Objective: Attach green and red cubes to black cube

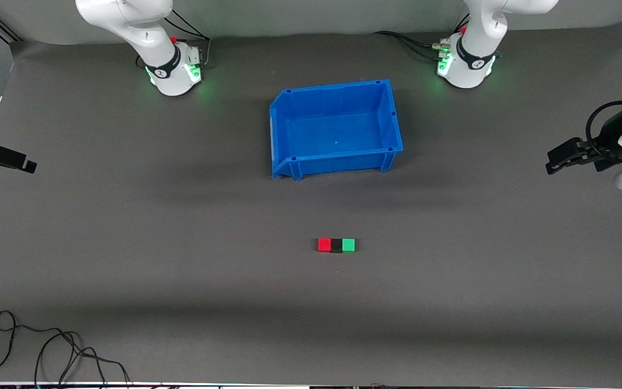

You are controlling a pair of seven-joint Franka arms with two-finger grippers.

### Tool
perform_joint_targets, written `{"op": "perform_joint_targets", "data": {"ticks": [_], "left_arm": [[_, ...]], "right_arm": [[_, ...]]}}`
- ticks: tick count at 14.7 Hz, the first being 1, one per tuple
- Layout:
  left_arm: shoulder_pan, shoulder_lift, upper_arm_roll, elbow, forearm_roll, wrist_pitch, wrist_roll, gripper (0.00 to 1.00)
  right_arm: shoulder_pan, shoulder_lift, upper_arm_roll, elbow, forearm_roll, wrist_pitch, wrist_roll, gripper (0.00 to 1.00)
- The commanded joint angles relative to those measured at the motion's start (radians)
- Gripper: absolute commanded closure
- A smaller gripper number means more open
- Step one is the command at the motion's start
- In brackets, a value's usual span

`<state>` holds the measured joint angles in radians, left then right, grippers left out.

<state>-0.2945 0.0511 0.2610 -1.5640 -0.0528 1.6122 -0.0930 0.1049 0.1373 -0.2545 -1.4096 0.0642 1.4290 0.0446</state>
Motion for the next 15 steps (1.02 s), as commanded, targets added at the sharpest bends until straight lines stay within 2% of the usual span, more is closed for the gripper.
{"op": "perform_joint_targets", "data": {"ticks": [1, 2, 3, 4, 7, 9, 15], "left_arm": [[0.014, -0.026, -0.009, -0.034, 0.019, 0.014, 0.025, 0.0], [0.078, -0.039, -0.061, -0.045, 0.019, 0.018, 0.035, 0.0], [0.171, -0.042, -0.165, -0.053, 0.019, 0.018, 0.057, 0.0], [0.228, -0.048, -0.216, -0.059, 0.019, 0.017, 0.062, 0.0], [0.258, -0.062, -0.25, -0.082, 0.027, 0.029, 0.062, 0.0], [0.294, -0.082, -0.298, -0.114, 0.033, 0.046, 0.062, 0.0], [0.296, -0.082, -0.296, -0.088, 0.045, -0.009, 0.067, 0.0]], "right_arm": [[0.021, -0.083, -0.003, -0.145, -0.037, 0.106, -0.022, 0.0], [0.022, -0.102, -0.002, -0.176, -0.037, 0.135, -0.022, 0.01], [0.035, -0.11, -0.002, -0.19, -0.037, 0.145, -0.015, 0.0], [0.047, -0.11, -0.003, -0.19, -0.038, 0.143, -0.008, 0.0], [0.064, -0.102, 0.001, -0.187, -0.044, 0.146, -0.005, 0.01], [0.081, -0.1, 0.004, -0.187, -0.047, 0.146, 0.03, 0.0], [0.082, -0.1, 0.001, -0.187, -0.047, 0.145, 0.031, 0.0]]}}
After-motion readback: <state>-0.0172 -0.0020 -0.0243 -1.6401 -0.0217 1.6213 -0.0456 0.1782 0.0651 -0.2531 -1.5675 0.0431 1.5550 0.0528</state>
